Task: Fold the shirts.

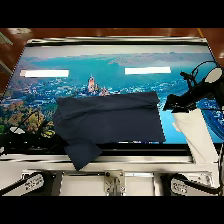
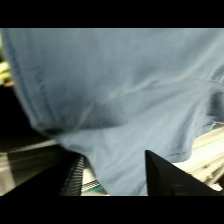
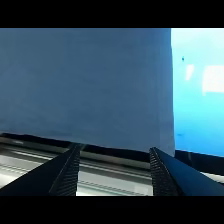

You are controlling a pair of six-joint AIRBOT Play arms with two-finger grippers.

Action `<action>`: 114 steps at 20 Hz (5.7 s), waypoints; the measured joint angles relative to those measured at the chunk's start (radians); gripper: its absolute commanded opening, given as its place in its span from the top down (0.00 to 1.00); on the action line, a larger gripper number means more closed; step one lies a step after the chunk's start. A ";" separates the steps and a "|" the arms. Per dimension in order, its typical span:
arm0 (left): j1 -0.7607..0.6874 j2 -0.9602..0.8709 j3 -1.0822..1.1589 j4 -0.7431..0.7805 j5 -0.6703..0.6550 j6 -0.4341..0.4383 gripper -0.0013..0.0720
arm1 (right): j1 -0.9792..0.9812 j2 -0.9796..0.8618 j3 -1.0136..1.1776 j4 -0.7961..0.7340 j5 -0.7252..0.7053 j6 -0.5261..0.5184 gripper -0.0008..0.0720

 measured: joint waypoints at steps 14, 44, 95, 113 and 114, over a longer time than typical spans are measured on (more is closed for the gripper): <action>-0.024 -0.057 0.022 -0.025 -0.096 0.167 0.93 | -0.063 0.000 -0.261 -0.058 -0.013 -0.003 0.12; -0.087 0.034 0.532 -0.037 -0.045 0.151 0.93 | -0.019 -0.036 -0.250 0.131 -0.394 -0.273 0.90; -0.288 -0.362 0.835 -0.338 0.105 0.003 0.92 | -0.009 -0.279 0.226 0.582 -0.330 -0.145 0.90; -1.009 -0.597 0.875 -0.671 0.663 0.008 0.93 | 0.135 0.165 0.227 0.463 -0.115 0.252 0.90; -0.998 -0.585 0.863 -0.654 0.660 0.008 0.93 | 0.135 0.167 0.227 0.438 -0.110 0.259 0.90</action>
